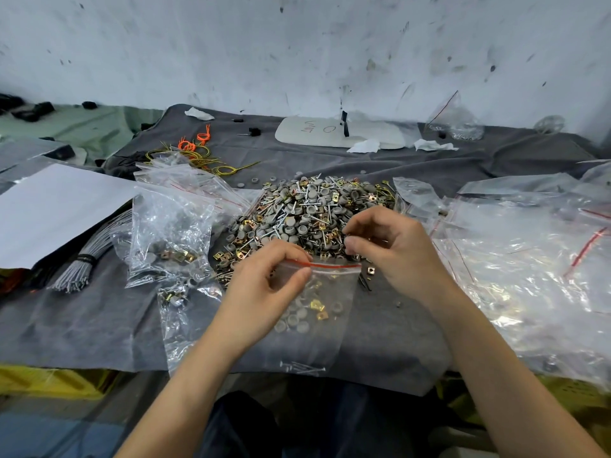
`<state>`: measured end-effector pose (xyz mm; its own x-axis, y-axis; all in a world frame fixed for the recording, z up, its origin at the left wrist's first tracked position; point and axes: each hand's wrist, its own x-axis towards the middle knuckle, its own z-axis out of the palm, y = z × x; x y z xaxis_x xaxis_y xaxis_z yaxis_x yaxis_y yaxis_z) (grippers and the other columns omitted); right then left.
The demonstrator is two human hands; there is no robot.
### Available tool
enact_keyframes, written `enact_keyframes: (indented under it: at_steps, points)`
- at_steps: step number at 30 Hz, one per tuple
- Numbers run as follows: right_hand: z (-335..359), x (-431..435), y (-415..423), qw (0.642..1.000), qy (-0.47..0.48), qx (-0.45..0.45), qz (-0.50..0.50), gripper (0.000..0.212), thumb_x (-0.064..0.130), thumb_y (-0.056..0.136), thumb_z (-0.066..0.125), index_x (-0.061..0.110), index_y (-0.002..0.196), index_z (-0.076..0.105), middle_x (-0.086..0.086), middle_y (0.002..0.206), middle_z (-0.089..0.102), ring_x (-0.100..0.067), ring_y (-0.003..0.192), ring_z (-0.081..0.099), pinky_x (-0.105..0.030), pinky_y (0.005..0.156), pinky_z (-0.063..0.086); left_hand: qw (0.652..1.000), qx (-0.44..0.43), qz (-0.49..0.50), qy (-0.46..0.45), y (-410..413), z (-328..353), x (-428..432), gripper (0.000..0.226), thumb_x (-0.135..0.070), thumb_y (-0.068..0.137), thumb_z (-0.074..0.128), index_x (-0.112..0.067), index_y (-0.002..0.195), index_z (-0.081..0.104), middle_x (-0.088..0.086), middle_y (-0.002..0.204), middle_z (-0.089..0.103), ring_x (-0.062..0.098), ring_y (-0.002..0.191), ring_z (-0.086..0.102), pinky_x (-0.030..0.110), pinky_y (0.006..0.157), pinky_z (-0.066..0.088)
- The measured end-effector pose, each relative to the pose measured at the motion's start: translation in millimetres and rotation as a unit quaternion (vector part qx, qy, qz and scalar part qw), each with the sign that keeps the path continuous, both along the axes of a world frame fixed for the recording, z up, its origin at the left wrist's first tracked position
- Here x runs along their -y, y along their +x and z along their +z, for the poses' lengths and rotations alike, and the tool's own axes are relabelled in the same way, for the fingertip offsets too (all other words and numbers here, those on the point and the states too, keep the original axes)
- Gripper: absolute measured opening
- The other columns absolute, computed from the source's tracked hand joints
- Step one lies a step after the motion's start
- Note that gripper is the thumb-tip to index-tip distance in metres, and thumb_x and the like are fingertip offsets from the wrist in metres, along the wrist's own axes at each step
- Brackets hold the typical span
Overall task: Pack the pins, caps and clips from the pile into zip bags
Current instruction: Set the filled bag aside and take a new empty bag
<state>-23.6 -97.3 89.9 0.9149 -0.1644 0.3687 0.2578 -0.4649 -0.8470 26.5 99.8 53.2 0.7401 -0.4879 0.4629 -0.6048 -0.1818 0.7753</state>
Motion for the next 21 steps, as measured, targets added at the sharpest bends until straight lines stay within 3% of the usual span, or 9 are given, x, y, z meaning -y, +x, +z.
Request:
enact_keyframes:
  at_steps: [3, 11, 16, 19, 21]
  points:
    - [7, -4, -5, 0.998, 0.055, 0.008, 0.035, 0.021, -0.001, 0.081, 0.07, 0.02, 0.084, 0.069, 0.008, 0.077, 0.071, -0.004, 0.075, 0.066, -0.015, 0.071, 0.052, 0.998, 0.044, -0.036, 0.015, 0, 3, -3, 0.003, -0.018, 0.087, 0.065, -0.018, 0.09, 0.066, -0.001, 0.097, 0.067, 0.013, 0.093, 0.065, 0.038, 0.084, 0.051]
    - [11, -14, -13, 0.978, 0.179, 0.011, 0.111, 0.012, 0.013, 0.073, 0.067, 0.016, 0.084, 0.071, 0.002, 0.081, 0.073, -0.009, 0.078, 0.068, -0.019, 0.071, 0.054, 0.992, 0.081, -0.095, -0.03, -3, 9, -4, 0.002, -0.021, 0.093, 0.06, -0.02, 0.092, 0.062, 0.006, 0.105, 0.067, 0.017, 0.104, 0.063, 0.03, 0.09, 0.047]
    - [16, -7, -15, 0.992, 0.088, -0.002, 0.093, 0.017, 0.015, 0.083, 0.068, 0.024, 0.095, 0.074, 0.004, 0.095, 0.074, -0.013, 0.086, 0.07, -0.021, 0.074, 0.056, 0.992, 0.054, -0.082, -0.078, -5, 10, -3, 0.01, -0.024, 0.092, 0.058, -0.016, 0.092, 0.064, 0.005, 0.107, 0.067, 0.02, 0.105, 0.063, 0.036, 0.091, 0.048]
    - [11, 15, 1, 0.997, 0.075, 0.02, -0.027, 0.023, 0.009, 0.089, 0.064, 0.03, 0.092, 0.073, 0.009, 0.095, 0.073, -0.008, 0.094, 0.067, -0.018, 0.08, 0.053, 0.992, 0.036, -0.071, -0.094, -6, 10, -4, 0.011, -0.025, 0.092, 0.057, -0.016, 0.09, 0.063, 0.005, 0.106, 0.067, 0.019, 0.105, 0.063, 0.033, 0.09, 0.047]
    - [-7, 27, 18, 0.995, -0.014, -0.056, -0.078, 0.025, 0.005, 0.088, 0.063, 0.029, 0.088, 0.069, 0.01, 0.092, 0.07, -0.012, 0.094, 0.065, -0.022, 0.083, 0.051, 0.993, 0.023, -0.063, -0.101, -8, 10, -4, 0.013, -0.025, 0.091, 0.056, -0.014, 0.089, 0.062, 0.005, 0.106, 0.067, 0.015, 0.103, 0.062, 0.027, 0.088, 0.046]
